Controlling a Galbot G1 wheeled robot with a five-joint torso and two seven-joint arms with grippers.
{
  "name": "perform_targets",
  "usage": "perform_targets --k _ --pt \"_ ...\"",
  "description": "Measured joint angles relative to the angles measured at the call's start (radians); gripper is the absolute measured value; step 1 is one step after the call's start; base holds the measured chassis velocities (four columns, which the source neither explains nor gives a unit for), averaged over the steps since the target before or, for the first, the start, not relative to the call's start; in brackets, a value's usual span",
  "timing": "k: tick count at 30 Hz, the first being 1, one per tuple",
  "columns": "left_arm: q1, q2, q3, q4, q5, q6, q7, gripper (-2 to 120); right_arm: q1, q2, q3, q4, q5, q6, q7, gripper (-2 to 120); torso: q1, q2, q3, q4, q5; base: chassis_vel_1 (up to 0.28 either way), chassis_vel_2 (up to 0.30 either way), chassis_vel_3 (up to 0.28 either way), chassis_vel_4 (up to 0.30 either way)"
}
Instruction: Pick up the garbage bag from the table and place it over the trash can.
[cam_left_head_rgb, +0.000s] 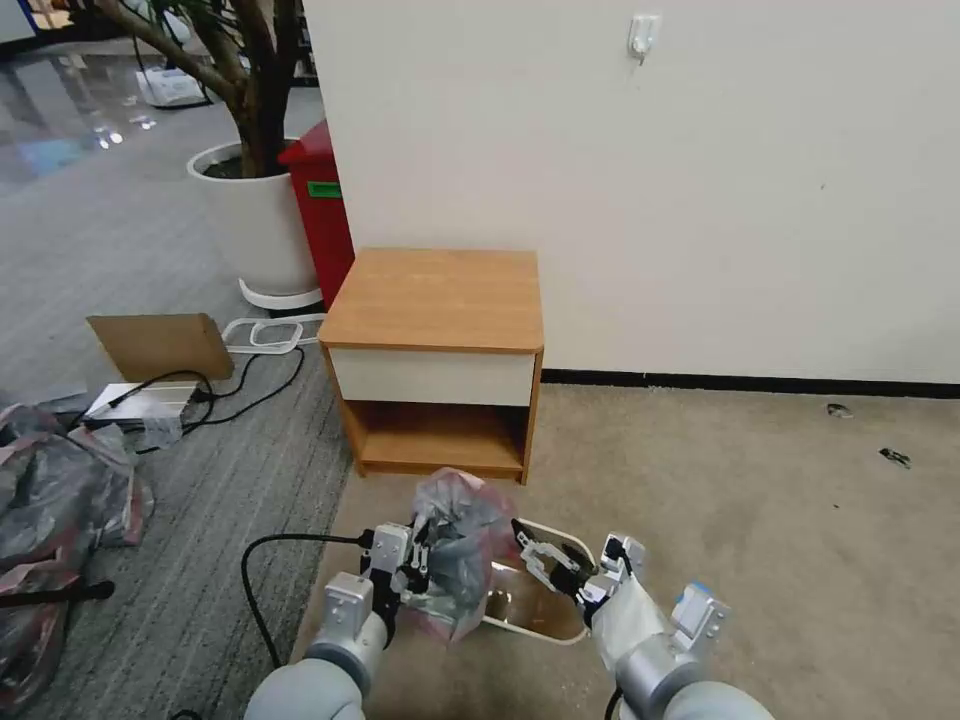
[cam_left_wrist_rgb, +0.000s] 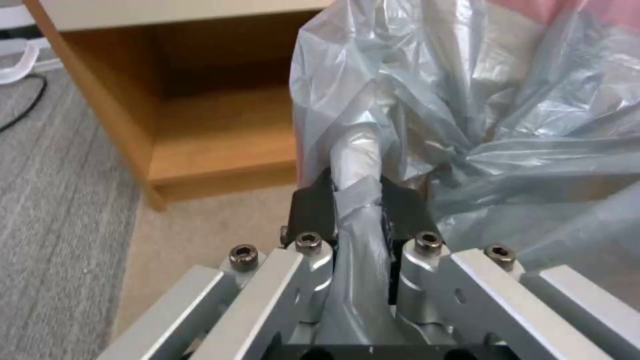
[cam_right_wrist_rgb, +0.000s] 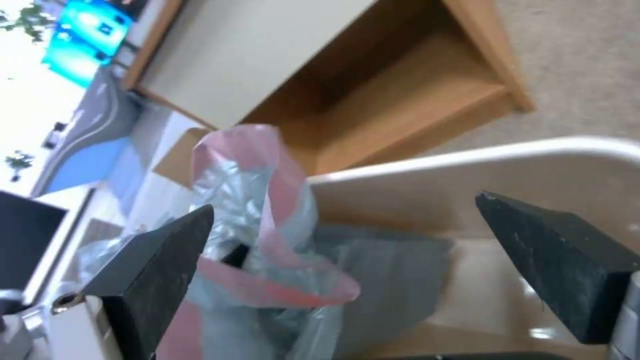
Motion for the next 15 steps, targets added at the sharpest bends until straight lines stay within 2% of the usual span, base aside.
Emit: perform_targets --k 2,5,6,8,12,15 --pt "0.001 0.0 -0.002 0.0 0.0 -0.01 0.011 9 0.006 -0.002 -0.002 -0.007 0.002 0.0 -0.015 100 0.0 0.0 0.0 -0.0001 0.0 0.0 0.0 0.0 0.0" --pt "0.002 0.0 -0.008 0.004 0.002 -0.044 0.044 9 0.031 0.004 -0.012 -0.03 0.008 0.008 -0.024 89 0.0 0.0 0.0 0.0 0.0001 0.0 0.0 0.0 0.0" --pt "0.002 0.0 -0.008 0.004 0.002 -0.044 0.044 9 0.031 0.004 -0.012 -0.03 0.008 0.008 -0.024 89 0.0 0.0 0.0 0.0 0.0001 0.0 0.0 0.0 0.0" --pt "0.002 0.001 -0.01 0.004 0.002 -0.052 0.057 9 0.039 0.005 -0.019 -0.03 0.029 0.008 -0.025 77 0.0 0.0 0.0 0.0 0.0001 0.0 0.0 0.0 0.0" --pt "0.001 0.002 -0.012 0.004 0.002 -0.06 0.068 9 0.046 0.004 -0.026 -0.031 0.039 0.006 -0.025 69 0.0 0.0 0.0 -0.0001 0.0001 0.0 0.0 0.0 0.0" --pt "-0.001 0.001 -0.017 0.004 0.001 -0.066 0.074 9 0.052 0.004 -0.032 -0.034 0.047 0.004 -0.026 52 0.0 0.0 0.0 0.0 0.0001 0.0 0.0 0.0 0.0"
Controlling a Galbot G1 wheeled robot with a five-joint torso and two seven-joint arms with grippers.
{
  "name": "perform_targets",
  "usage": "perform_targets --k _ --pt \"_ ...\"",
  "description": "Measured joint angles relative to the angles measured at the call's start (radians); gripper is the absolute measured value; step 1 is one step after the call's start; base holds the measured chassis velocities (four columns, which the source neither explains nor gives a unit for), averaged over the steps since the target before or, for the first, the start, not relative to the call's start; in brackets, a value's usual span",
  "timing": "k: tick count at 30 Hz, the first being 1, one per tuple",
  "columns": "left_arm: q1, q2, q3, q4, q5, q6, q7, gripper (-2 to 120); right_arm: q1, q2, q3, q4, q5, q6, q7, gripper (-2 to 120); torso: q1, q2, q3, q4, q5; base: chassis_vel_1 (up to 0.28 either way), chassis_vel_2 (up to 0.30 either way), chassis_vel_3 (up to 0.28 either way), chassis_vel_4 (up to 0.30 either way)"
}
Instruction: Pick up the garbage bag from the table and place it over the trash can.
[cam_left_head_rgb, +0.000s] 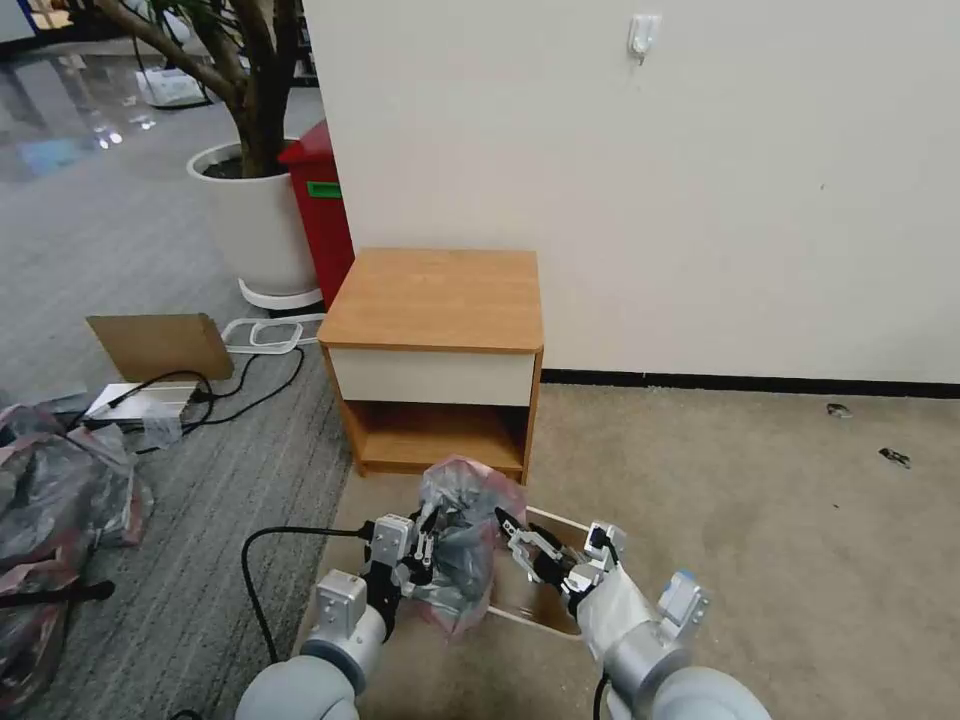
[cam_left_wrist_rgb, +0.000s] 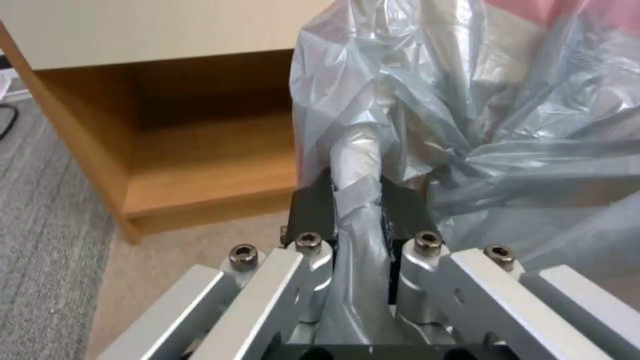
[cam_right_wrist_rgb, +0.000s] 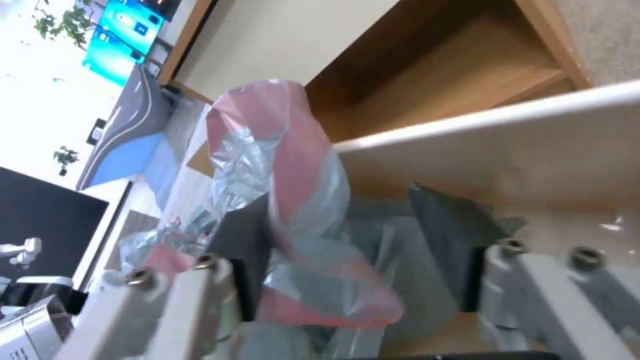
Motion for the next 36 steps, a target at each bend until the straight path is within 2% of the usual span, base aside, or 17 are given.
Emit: perform_targets --k 2,5,6,9,10,14,22,25,27,29,36 --pt "0.0 0.0 -0.001 0.0 0.0 0.0 0.0 9 0.0 -0.001 0.0 0.0 0.001 -0.001 0.0 51 0.0 0.0 0.0 0.0 0.0 0.0 0.0 0.0 0.0" --pt "-0.001 -0.006 -0.006 0.004 -0.002 0.0 0.0 9 0.004 -0.007 0.001 0.0 0.004 -0.004 0.0 34 0.0 0.0 0.0 0.0 0.0 0.0 0.0 0.0 0.0" --pt "-0.001 -0.006 -0.006 0.004 -0.002 0.0 0.0 9 0.004 -0.007 0.001 0.0 0.004 -0.004 0.0 34 0.0 0.0 0.0 0.0 0.0 0.0 0.0 0.0 0.0" --pt "-0.002 -0.015 -0.006 0.011 -0.004 -0.002 0.0 9 0.005 -0.016 0.007 -0.002 0.004 -0.004 0.001 21 0.0 0.0 0.0 0.0 0.0 0.0 0.0 0.0 0.0" --pt "-0.002 -0.015 -0.006 0.011 -0.004 -0.002 0.0 9 0.005 -0.016 0.007 -0.002 0.004 -0.004 0.001 21 0.0 0.0 0.0 0.0 0.0 0.0 0.0 0.0 0.0" --pt "-0.004 -0.021 -0.004 0.015 -0.004 -0.002 0.001 9 0.014 -0.034 0.019 -0.001 0.002 0.0 0.003 3 0.0 0.0 0.0 0.0 0.0 0.0 0.0 0.0 0.0" --pt "-0.002 -0.021 -0.007 0.017 -0.001 -0.002 0.005 9 0.049 -0.084 0.036 0.024 0.016 0.004 0.004 0 0.0 0.0 0.0 0.0 0.0001 0.0 0.0 0.0 0.0" --pt "-0.003 -0.02 -0.007 0.019 -0.001 -0.002 0.013 9 0.116 -0.147 0.061 0.045 0.09 -0.006 0.009 0 0.0 0.0 0.0 -0.0002 0.0001 0.0 0.0 0.0 0.0" --pt "-0.003 -0.02 -0.007 0.019 -0.001 -0.002 0.017 9 0.138 -0.16 0.065 0.045 0.106 -0.01 0.012 0 0.0 0.0 0.0 0.0 0.0001 0.0 0.0 0.0 0.0" --pt "-0.004 -0.023 -0.003 0.019 -0.001 -0.004 0.027 9 0.226 -0.202 0.073 0.022 0.146 -0.027 0.021 0 0.0 0.0 0.0 0.0001 0.0001 0.0 0.0 0.0 0.0" --pt "0.003 -0.032 0.005 0.019 -0.001 -0.021 0.054 9 0.332 -0.241 0.072 -0.052 0.176 -0.068 0.022 0 0.0 0.0 0.0 0.0 0.0001 0.0 0.0 0.0 0.0"
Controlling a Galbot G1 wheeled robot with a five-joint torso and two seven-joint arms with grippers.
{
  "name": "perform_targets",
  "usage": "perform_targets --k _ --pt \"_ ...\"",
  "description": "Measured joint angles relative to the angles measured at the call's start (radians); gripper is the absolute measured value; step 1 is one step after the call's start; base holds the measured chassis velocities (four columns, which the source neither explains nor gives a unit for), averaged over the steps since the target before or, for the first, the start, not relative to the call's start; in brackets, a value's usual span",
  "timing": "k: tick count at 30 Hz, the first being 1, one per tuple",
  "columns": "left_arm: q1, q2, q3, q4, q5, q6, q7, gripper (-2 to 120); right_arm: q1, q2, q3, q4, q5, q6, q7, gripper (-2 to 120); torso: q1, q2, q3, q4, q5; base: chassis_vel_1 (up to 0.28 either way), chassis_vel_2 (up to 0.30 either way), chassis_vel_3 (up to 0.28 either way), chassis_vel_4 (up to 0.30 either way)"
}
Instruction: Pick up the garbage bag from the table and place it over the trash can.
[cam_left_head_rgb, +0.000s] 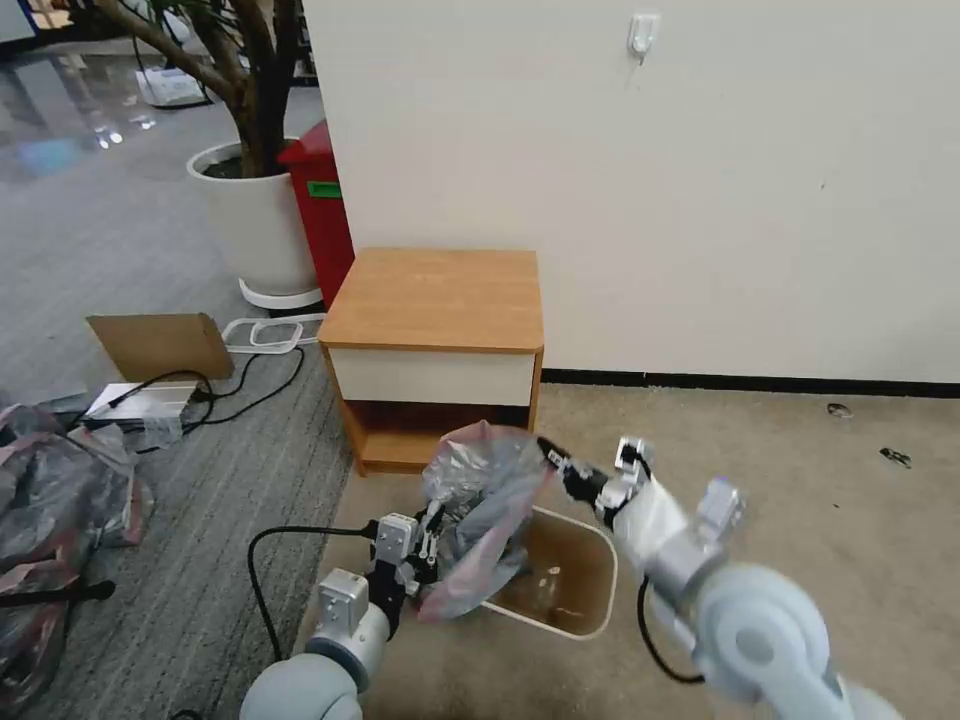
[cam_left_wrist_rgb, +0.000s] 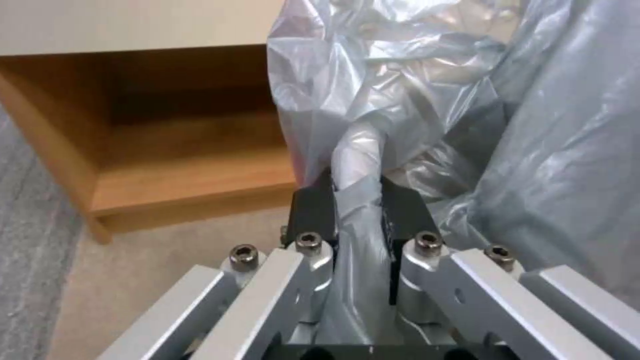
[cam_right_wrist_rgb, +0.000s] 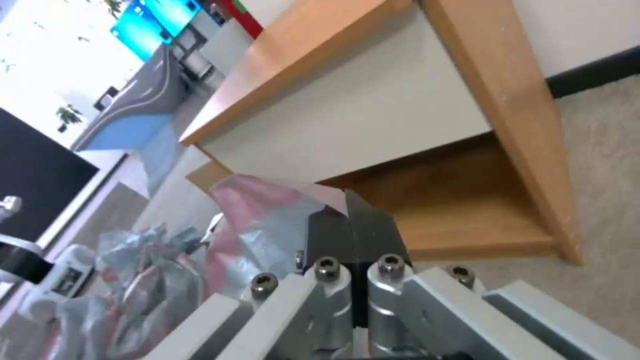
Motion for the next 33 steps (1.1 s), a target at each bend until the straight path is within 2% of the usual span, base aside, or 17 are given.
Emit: perform_targets --k 4,8,10,12,15,16,18,19,20,23,24,26,28,31,33 --pt "-0.002 -0.005 0.001 0.001 -0.01 -0.004 0.003 9 0.009 -0.003 0.003 -0.007 0.003 -0.017 0.0 0 0.0 0.0 0.0 0.0001 0.0001 0.0 0.0 0.0 0.0" --pt "-0.01 -0.016 -0.003 0.016 -0.021 -0.004 -0.017 9 -0.036 -0.016 0.027 0.048 0.029 -0.051 0.025 10 0.0 0.0 0.0 0.0 -0.0001 0.0 0.0 0.0 0.0" --pt "-0.019 -0.023 -0.012 0.025 -0.019 -0.005 -0.041 9 -0.071 -0.025 0.046 0.103 0.064 -0.054 0.087 21 0.0 0.0 0.0 -0.0001 -0.0002 0.0 0.0 0.0 0.0" --pt "-0.024 -0.025 -0.016 0.031 -0.006 -0.008 -0.051 9 -0.08 -0.028 0.05 0.126 0.087 -0.054 0.122 24 0.0 0.0 0.0 -0.0001 -0.0002 0.0 0.0 0.0 0.0" --pt "-0.037 -0.028 -0.034 0.049 0.075 -0.037 -0.062 9 -0.086 -0.031 0.031 0.188 0.161 -0.018 0.251 39 0.0 0.0 0.0 0.0 -0.0002 0.0 0.0 0.0 0.0" --pt "-0.037 -0.028 -0.034 0.049 0.075 -0.037 -0.062 9 -0.086 -0.031 0.031 0.188 0.161 -0.018 0.251 39 0.0 0.0 0.0 0.0 -0.0002 0.0 0.0 0.0 0.0" --pt "-0.042 -0.027 -0.044 0.05 0.097 -0.047 -0.066 9 -0.1 -0.023 0.009 0.222 0.204 0.0 0.309 51 0.0 0.0 0.0 0.0001 -0.0002 0.0 0.0 0.0 0.0" --pt "-0.042 -0.026 -0.047 0.05 0.099 -0.049 -0.067 9 -0.108 -0.019 0.003 0.232 0.216 0.002 0.319 52 0.0 0.0 0.0 0.0001 -0.0002 0.0 0.0 0.0 0.0" --pt "-0.042 -0.026 -0.047 0.05 0.099 -0.049 -0.067 9 -0.108 -0.019 0.003 0.232 0.216 0.002 0.319 52 0.0 0.0 0.0 0.0001 -0.0002 0.0 0.0 0.0 0.0" --pt "-0.045 -0.023 -0.059 0.042 0.1 -0.056 -0.068 9 -0.139 0.017 -0.06 0.237 0.231 0.005 0.333 68 0.0 0.0 0.0 0.0 -0.0003 0.0 0.0 0.0 0.0" --pt "-0.045 -0.023 -0.059 0.042 0.1 -0.056 -0.068 9 -0.139 0.017 -0.06 0.237 0.231 0.005 0.333 68 0.0 0.0 0.0 0.0 -0.0003 0.0 0.0 0.0 0.0" --pt "-0.045 -0.019 -0.062 0.035 0.099 -0.057 -0.069 9 -0.137 0.048 -0.106 0.214 0.205 0.012 0.31 80 0.0 0.0 0.0 0.0 -0.0002 0.0 0.0 0.0 0.0" --pt "-0.045 -0.017 -0.062 0.034 0.099 -0.057 -0.068 9 -0.134 0.06 -0.124 0.203 0.183 0.017 0.298 82 0.0 0.0 0.0 0.0 -0.0002 0.0 0.0 0.0 0.0" --pt "-0.041 -0.017 -0.065 0.023 0.096 -0.057 -0.068 9 -0.125 0.095 -0.168 0.166 0.134 0.03 0.282 97 0.0 0.0 0.0 0.0001 -0.0001 0.0 0.0 0.0 0.0" --pt "-0.039 -0.019 -0.066 0.02 0.096 -0.057 -0.067 9 -0.124 0.104 -0.177 0.159 0.128 0.032 0.279 99 0.0 0.0 0.0 0.0 -0.0002 0.0 0.0 0.0 0.0"
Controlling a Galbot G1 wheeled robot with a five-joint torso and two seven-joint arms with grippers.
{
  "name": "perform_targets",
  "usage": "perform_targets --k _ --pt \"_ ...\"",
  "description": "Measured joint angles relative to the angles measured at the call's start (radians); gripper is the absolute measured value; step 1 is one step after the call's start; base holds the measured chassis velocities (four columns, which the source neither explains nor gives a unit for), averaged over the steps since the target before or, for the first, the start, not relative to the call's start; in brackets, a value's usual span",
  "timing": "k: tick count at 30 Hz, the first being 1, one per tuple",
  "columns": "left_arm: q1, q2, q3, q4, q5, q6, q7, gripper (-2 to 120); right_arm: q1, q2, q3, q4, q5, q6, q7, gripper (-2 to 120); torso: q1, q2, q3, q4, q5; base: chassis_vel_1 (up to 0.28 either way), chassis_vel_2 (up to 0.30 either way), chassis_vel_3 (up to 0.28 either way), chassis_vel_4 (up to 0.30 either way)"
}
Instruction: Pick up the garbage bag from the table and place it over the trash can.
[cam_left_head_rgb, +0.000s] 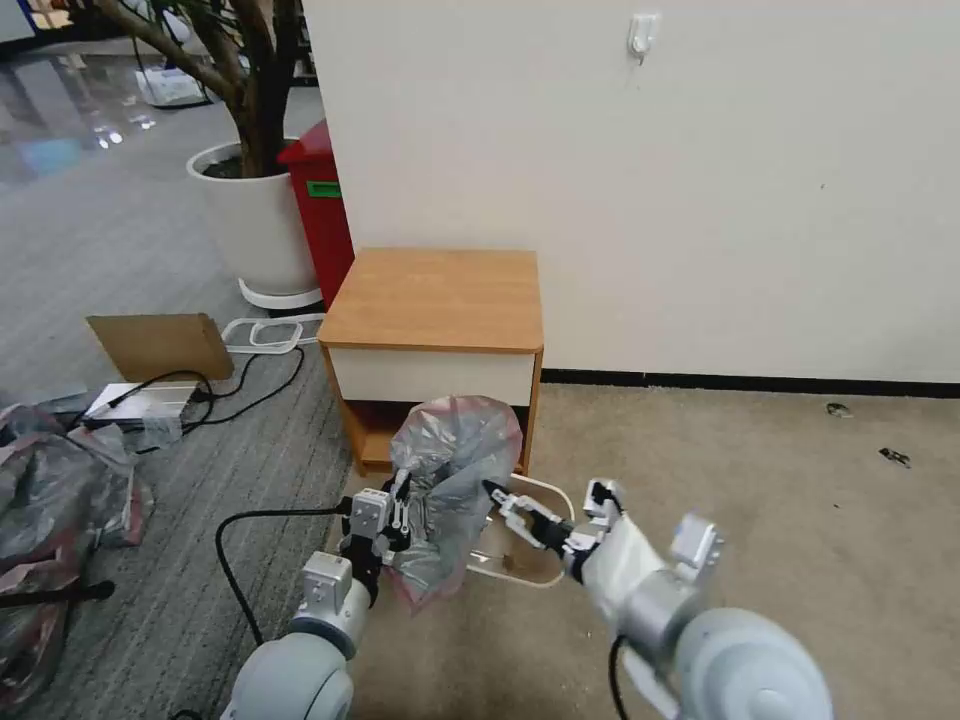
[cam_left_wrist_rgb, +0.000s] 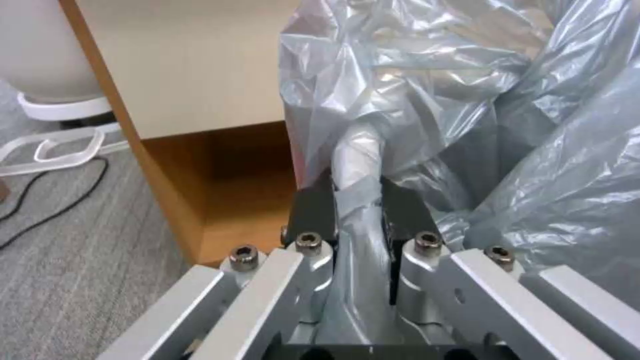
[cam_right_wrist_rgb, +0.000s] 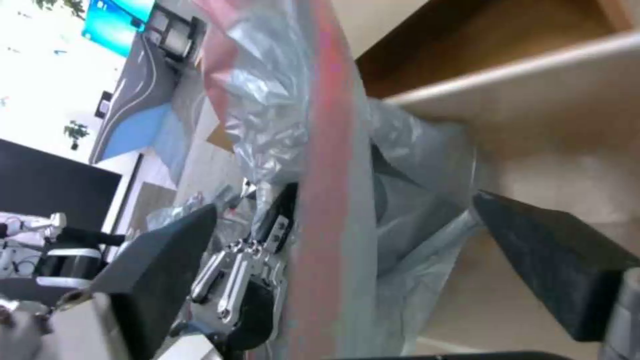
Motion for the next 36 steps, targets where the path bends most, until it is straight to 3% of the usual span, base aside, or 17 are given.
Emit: perform_targets --k 3,7,15,18,23,29,36 --pt "0.003 -0.004 -0.001 -0.005 -0.001 0.0 0.002 9 0.003 0.016 -0.019 -0.016 -0.02 0.005 -0.007 99 0.0 0.0 0.0 0.0 0.0 0.0 0.0 0.0 0.0" --pt "0.004 -0.01 -0.001 -0.011 -0.001 0.0 0.003 9 0.007 0.033 -0.043 -0.039 -0.06 0.033 -0.02 89 0.0 0.0 0.0 0.0 0.0 0.0 0.0 0.0 0.0" --pt "0.015 -0.021 -0.003 -0.025 -0.001 0.001 0.004 9 0.007 0.039 -0.057 -0.049 -0.091 0.045 -0.038 62 0.0 0.0 0.0 0.0 0.0 0.0 0.0 0.0 0.0" --pt "0.02 -0.023 -0.007 -0.031 -0.001 0.003 0.005 9 0.007 0.04 -0.06 -0.049 -0.106 0.04 -0.052 46 0.0 0.0 0.0 0.0 0.0001 0.0 0.0 0.0 0.0" --pt "0.027 -0.028 -0.01 -0.035 -0.002 0.005 0.005 9 0.006 0.04 -0.063 -0.049 -0.129 0.032 -0.07 32 0.0 0.0 0.0 0.0 0.0001 0.0 0.0 0.0 0.0" --pt "0.034 -0.031 -0.012 -0.039 -0.027 0.009 0.006 9 0.004 0.034 -0.057 -0.047 -0.143 0.027 -0.083 6 0.0 0.0 0.0 0.0 0.0002 0.0 0.0 0.0 0.0" --pt "0.035 -0.039 -0.019 -0.044 -0.093 0.035 -0.011 9 -0.001 0.013 -0.027 -0.037 -0.145 0.025 -0.085 0 0.0 0.0 0.0 0.0 0.0001 0.0 0.0 0.0 0.0"
